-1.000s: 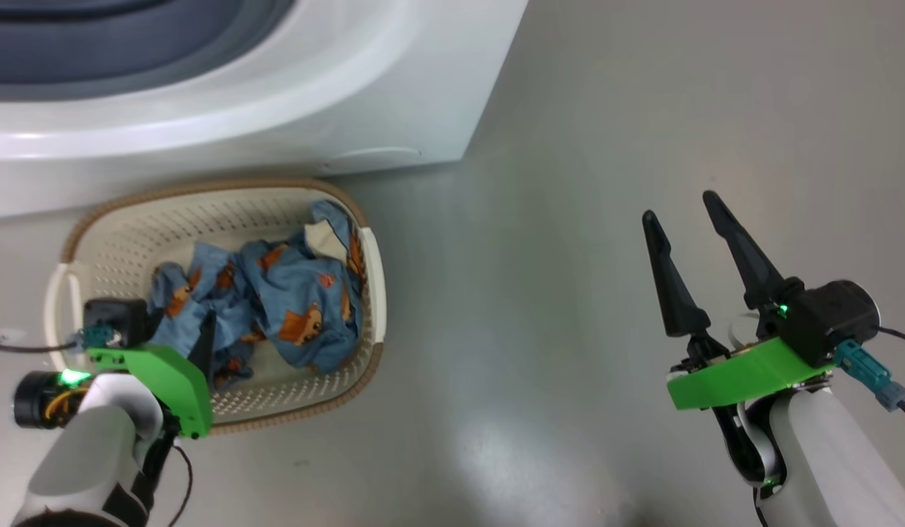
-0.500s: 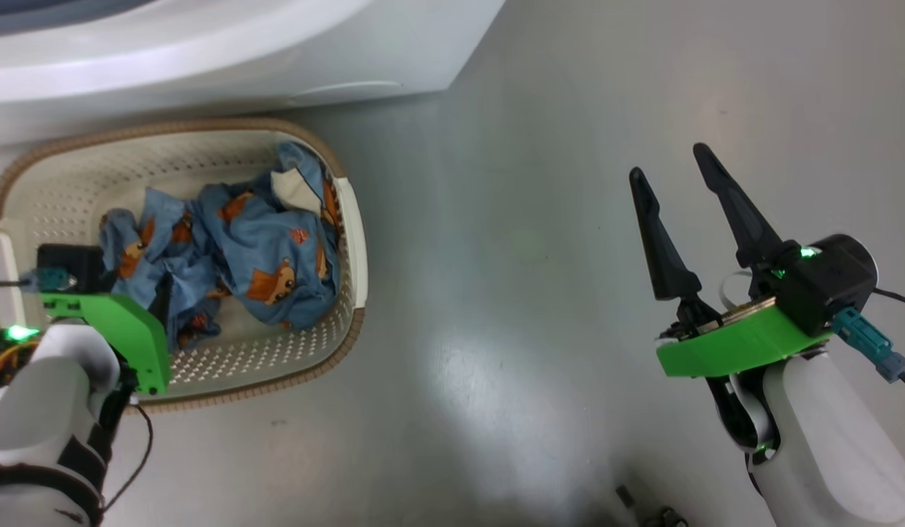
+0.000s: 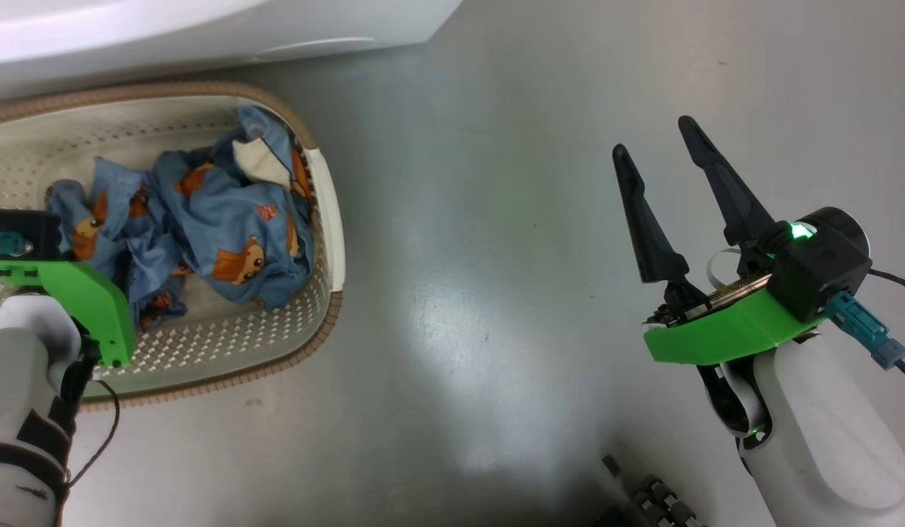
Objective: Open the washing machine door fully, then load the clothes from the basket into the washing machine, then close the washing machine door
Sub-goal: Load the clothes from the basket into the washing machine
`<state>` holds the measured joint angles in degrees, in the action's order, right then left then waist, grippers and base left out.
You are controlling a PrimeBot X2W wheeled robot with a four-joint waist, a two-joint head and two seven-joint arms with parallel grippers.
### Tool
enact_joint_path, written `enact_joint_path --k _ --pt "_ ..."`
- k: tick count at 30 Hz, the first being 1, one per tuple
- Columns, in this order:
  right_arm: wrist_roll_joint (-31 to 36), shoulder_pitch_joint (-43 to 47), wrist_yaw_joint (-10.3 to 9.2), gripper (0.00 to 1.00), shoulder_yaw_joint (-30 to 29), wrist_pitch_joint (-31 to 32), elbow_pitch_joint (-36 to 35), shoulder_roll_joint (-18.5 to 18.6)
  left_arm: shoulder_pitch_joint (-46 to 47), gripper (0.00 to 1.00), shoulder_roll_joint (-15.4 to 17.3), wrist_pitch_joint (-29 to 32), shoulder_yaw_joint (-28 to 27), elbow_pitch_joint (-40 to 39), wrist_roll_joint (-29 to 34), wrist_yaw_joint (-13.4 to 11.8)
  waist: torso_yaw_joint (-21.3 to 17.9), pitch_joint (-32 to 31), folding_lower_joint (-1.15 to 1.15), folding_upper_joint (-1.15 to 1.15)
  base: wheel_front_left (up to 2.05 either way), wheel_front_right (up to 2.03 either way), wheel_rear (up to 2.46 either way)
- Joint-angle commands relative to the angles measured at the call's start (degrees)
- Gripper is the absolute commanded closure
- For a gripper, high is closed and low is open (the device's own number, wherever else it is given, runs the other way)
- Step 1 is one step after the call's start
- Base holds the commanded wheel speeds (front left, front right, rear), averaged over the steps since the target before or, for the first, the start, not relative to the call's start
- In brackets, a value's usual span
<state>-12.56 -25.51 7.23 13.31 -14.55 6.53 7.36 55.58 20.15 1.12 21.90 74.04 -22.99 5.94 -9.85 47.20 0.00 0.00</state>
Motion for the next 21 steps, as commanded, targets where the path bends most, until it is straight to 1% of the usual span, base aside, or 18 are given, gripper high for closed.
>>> enact_joint_path --k 1,6,7,8,9,16,21 --pt "0.43 1.18 0.25 0.0 1.36 -0.45 -1.37 -0.23 -0.08 0.0 3.06 0.6 -0.76 -0.13 -0.52 -0.43 -0.42 0.55 0.0 0.0 0.0 0.0 0.0" --pt "0.5 1.12 0.25 0.0 1.74 -0.45 -1.57 -0.44 0.5 0.0 3.46 2.3 -0.62 -0.11 -1.22 0.13 -0.92 1.15 0.0 0.0 0.0 0.0 0.0" --pt "0.52 1.12 0.25 0.0 1.8 -0.45 -1.56 -0.46 0.59 0.23 3.57 2.44 -0.56 -0.11 -1.29 0.2 -1.0 1.17 0.0 0.0 0.0 0.0 0.0" --pt "0.52 1.13 0.25 0.0 1.84 -0.45 -1.52 -0.49 0.62 0.71 3.66 2.61 -0.49 -0.11 -1.37 0.27 -1.09 1.13 0.0 0.0 0.0 0.0 0.0" --pt "0.51 1.13 0.25 0.0 1.85 -0.45 -1.45 -0.5 0.57 1.0 3.69 2.97 -0.36 -0.1 -1.43 0.36 -1.16 1.04 0.0 0.0 0.0 0.0 0.0" --pt "0.49 1.55 0.25 0.0 1.39 -0.45 -0.83 -0.27 -0.65 1.0 2.94 2.74 -0.48 -0.1 -2.64 0.73 -0.86 -1.38 0.0 0.0 0.0 0.0 0.0" --pt "0.38 2.19 0.25 0.0 0.96 -0.45 -0.35 0.1 -2.58 1.0 1.63 -0.36 -1.76 -0.09 -4.75 0.94 0.03 -5.02 0.0 0.0 0.0 0.0 0.0"
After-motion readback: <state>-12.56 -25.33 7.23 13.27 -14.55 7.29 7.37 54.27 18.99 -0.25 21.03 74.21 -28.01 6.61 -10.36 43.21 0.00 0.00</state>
